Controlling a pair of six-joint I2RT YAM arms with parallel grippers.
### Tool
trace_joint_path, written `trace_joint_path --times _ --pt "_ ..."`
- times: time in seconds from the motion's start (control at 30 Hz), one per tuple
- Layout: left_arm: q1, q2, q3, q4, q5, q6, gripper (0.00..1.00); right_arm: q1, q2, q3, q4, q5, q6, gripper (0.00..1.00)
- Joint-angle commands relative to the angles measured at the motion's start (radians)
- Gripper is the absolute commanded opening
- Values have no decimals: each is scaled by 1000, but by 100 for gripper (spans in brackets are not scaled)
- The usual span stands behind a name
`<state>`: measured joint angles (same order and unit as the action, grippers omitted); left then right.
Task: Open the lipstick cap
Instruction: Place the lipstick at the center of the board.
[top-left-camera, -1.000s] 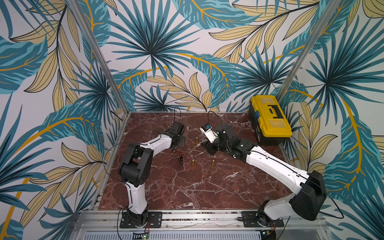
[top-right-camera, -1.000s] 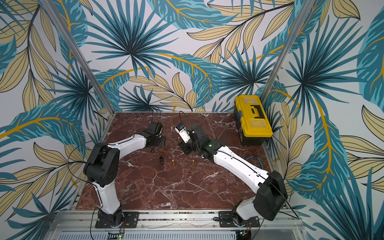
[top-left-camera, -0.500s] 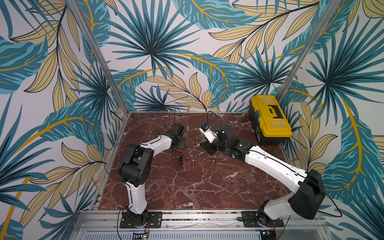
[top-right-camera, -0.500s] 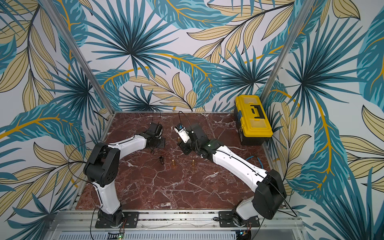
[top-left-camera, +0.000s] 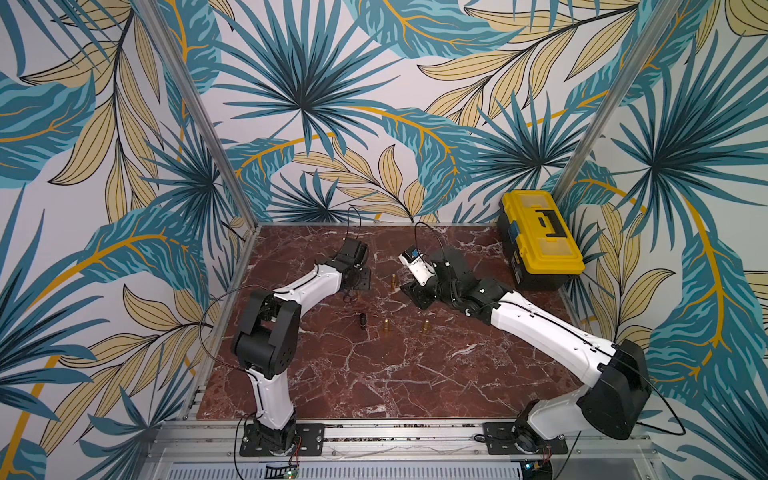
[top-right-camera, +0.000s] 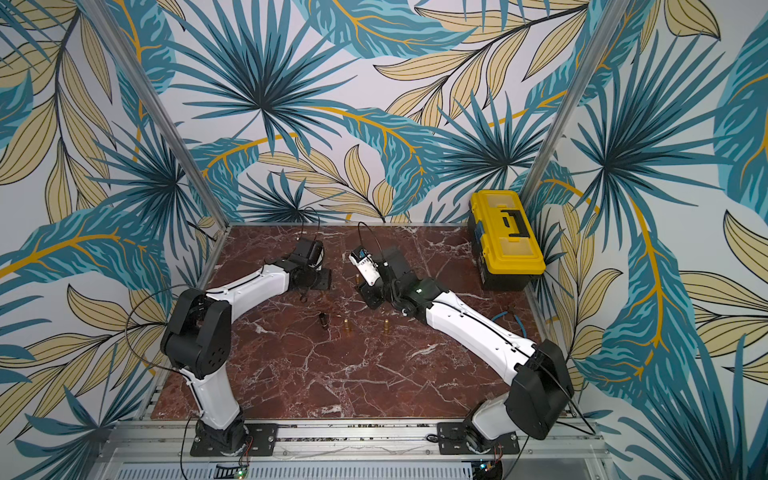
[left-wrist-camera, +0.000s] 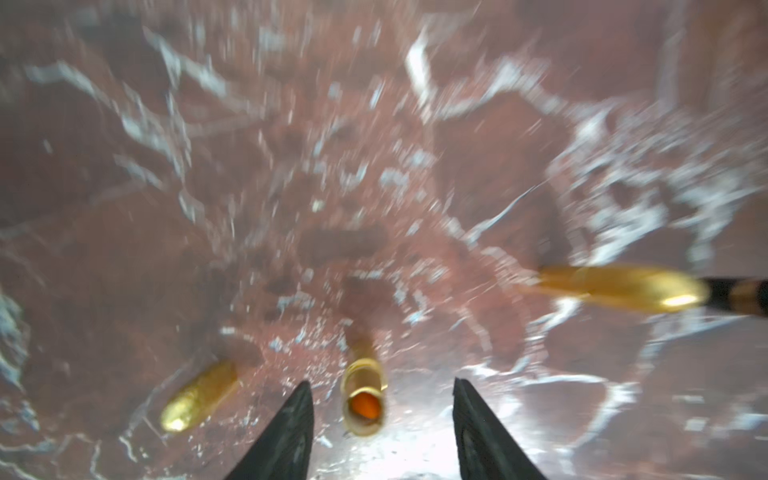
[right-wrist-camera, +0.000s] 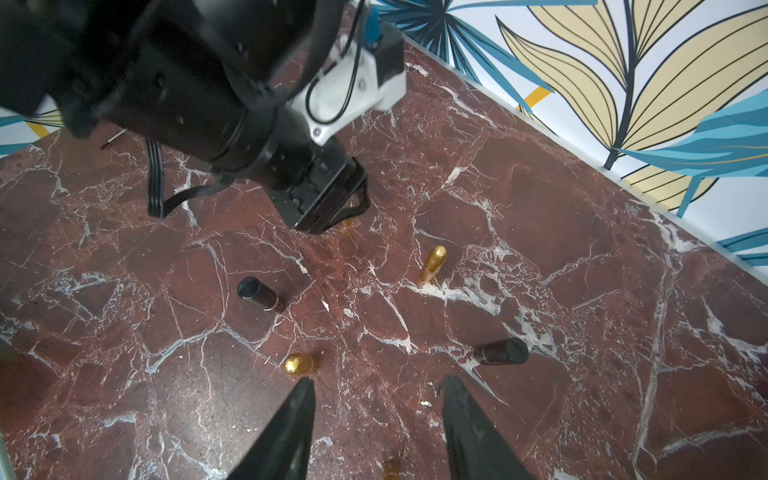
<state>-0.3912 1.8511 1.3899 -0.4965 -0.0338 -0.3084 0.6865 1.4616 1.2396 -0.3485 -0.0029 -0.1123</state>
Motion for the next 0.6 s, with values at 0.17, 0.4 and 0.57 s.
trace_joint_path --times 0.17,0.4,0.57 --pt "-41 57 341 -213 153 -39 56 -80 -83 -30 -25 4 34 51" --pt "-121 248 570 -354 96 1 61 -154 -156 -68 -32 -11 46 51" --pt "-130 349 667 -402 58 0 62 -194 -185 -95 -43 -15 63 51"
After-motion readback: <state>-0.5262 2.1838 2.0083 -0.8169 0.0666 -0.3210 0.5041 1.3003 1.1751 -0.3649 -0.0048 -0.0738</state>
